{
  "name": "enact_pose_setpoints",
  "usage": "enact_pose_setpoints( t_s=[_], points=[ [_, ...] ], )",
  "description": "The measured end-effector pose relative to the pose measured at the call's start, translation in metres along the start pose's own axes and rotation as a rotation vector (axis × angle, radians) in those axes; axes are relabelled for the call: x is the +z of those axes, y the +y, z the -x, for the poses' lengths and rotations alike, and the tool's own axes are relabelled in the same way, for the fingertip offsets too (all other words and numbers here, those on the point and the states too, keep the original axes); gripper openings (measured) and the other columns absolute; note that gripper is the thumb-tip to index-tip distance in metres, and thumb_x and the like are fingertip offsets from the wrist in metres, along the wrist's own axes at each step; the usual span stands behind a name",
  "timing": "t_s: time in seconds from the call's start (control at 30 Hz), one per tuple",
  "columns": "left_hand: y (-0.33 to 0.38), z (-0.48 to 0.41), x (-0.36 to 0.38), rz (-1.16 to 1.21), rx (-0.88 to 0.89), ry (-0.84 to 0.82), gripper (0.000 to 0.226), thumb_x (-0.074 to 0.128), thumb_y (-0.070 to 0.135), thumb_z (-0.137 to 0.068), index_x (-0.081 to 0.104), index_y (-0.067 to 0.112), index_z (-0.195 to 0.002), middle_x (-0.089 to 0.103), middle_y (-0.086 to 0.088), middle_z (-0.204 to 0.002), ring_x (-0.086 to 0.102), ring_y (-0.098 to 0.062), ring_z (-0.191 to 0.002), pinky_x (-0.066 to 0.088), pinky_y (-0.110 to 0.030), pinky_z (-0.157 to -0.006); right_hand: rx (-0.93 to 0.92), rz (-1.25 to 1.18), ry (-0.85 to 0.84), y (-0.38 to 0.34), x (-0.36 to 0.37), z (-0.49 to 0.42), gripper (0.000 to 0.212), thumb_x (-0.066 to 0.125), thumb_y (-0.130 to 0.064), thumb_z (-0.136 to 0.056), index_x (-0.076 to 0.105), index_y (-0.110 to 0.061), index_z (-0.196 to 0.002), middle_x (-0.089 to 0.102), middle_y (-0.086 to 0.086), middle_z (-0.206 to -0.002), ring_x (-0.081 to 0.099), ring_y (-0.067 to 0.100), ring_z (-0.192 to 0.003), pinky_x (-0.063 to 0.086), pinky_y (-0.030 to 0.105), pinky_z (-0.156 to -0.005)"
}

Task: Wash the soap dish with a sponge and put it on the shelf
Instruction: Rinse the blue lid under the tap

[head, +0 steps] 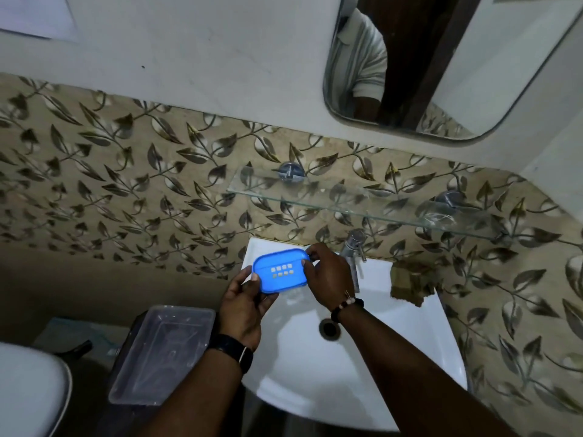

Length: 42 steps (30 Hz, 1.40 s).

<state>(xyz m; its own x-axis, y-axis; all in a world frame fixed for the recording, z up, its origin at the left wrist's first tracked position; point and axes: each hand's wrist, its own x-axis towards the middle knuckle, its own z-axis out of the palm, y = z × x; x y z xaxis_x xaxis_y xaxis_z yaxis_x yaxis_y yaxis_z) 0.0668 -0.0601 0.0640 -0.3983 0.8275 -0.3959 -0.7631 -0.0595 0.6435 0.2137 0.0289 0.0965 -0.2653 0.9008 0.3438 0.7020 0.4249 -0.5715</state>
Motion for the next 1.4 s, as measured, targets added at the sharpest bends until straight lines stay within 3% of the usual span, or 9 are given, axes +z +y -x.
enact_pose_setpoints(
  t_s=[0.2,0.3,0.47,0.57,0.73,0.93,1.1,1.3,1.4],
  points=[
    [-0.003,-0.033,0.002,-0.155,0.123,0.104,0.024,0.061,0.002,-0.095,0.060,0.015,-0.115,0.073,-0.004,-0.090,0.068,-0.021,-0.084,0.060,-0.029,-0.062,-0.030,0.121,-0.040,-0.002,0.021,-0.038,0.009,0.061,-0.014,-0.088,0.062,-0.011,-0.096,0.065,0.009,-0.096,0.061,0.031,-0.087,0.043,0.034,-0.066],
    [-0.006,-0.049,0.000,-0.328,0.163,0.119,0.030,0.065,0.003,-0.093,0.062,0.011,-0.122,0.067,-0.009,-0.097,0.064,-0.023,-0.090,0.056,-0.033,-0.076,-0.066,0.137,-0.040,0.005,0.031,-0.054,0.012,0.061,-0.012,-0.088,0.064,-0.009,-0.099,0.063,0.010,-0.097,0.060,0.032,-0.086,0.044,0.034,-0.066],
    [-0.012,-0.074,-0.002,-0.723,0.271,0.222,0.039,0.074,0.013,-0.088,0.065,0.008,-0.126,0.064,-0.013,-0.122,0.065,-0.026,-0.100,0.053,-0.038,-0.089,-0.058,0.137,-0.096,0.019,0.052,-0.076,0.017,0.061,-0.013,-0.088,0.069,-0.009,-0.103,0.068,0.010,-0.102,0.062,0.032,-0.095,0.050,0.037,-0.079],
    [-0.017,-0.084,0.000,-0.791,0.256,0.221,0.044,0.075,0.019,-0.087,0.063,0.007,-0.128,0.062,-0.007,-0.122,0.065,-0.021,-0.096,0.050,-0.029,-0.080,-0.091,0.153,-0.149,0.026,0.064,-0.084,0.023,0.061,-0.010,-0.088,0.070,-0.003,-0.108,0.069,0.016,-0.109,0.059,0.037,-0.104,0.048,0.041,-0.092],
    [-0.024,-0.102,0.005,-0.837,0.228,0.171,0.023,0.075,0.024,-0.087,0.070,0.004,-0.097,0.069,-0.014,-0.098,0.064,-0.025,-0.081,0.049,-0.030,-0.072,-0.049,0.245,-0.276,0.037,0.082,-0.097,0.032,0.054,-0.022,-0.095,0.064,-0.009,-0.122,0.062,0.012,-0.124,0.049,0.033,-0.119,0.040,0.041,-0.103],
    [-0.029,-0.115,0.008,-0.891,0.198,0.187,0.041,0.076,0.034,-0.081,0.052,0.005,-0.066,0.050,-0.018,-0.074,0.046,-0.023,-0.066,0.037,-0.033,-0.064,-0.055,0.339,-0.356,0.044,0.095,-0.105,0.034,0.055,-0.025,-0.093,0.062,-0.015,-0.124,0.059,0.008,-0.128,0.040,0.031,-0.126,0.034,0.042,-0.102],
    [-0.032,-0.123,0.005,-0.985,0.202,0.250,0.039,0.075,0.032,-0.085,0.061,-0.004,-0.081,0.058,-0.027,-0.086,0.058,-0.047,-0.082,0.051,-0.046,-0.076,-0.095,0.430,-0.418,0.049,0.102,-0.102,0.033,0.056,-0.018,-0.088,0.063,-0.017,-0.120,0.058,0.004,-0.130,0.037,0.031,-0.128,0.031,0.043,-0.096],
    [-0.032,-0.115,0.008,-1.099,0.263,0.331,0.054,0.076,0.033,-0.085,0.062,-0.001,-0.124,0.061,-0.025,-0.116,0.061,-0.038,-0.104,0.048,-0.040,-0.097,-0.125,0.427,-0.348,0.052,0.091,-0.096,0.039,0.055,-0.016,-0.089,0.058,-0.018,-0.128,0.058,0.000,-0.132,0.041,0.029,-0.126,0.030,0.042,-0.093],
    [-0.037,-0.103,0.015,-1.184,0.492,0.306,0.048,0.073,0.028,-0.087,0.061,-0.005,-0.121,0.059,-0.026,-0.114,0.058,-0.042,-0.105,0.047,-0.044,-0.097,-0.130,0.444,-0.272,0.055,0.077,-0.090,0.042,0.058,-0.013,-0.087,0.060,-0.016,-0.128,0.062,0.002,-0.128,0.048,0.031,-0.120,0.035,0.042,-0.091]
  ],
)
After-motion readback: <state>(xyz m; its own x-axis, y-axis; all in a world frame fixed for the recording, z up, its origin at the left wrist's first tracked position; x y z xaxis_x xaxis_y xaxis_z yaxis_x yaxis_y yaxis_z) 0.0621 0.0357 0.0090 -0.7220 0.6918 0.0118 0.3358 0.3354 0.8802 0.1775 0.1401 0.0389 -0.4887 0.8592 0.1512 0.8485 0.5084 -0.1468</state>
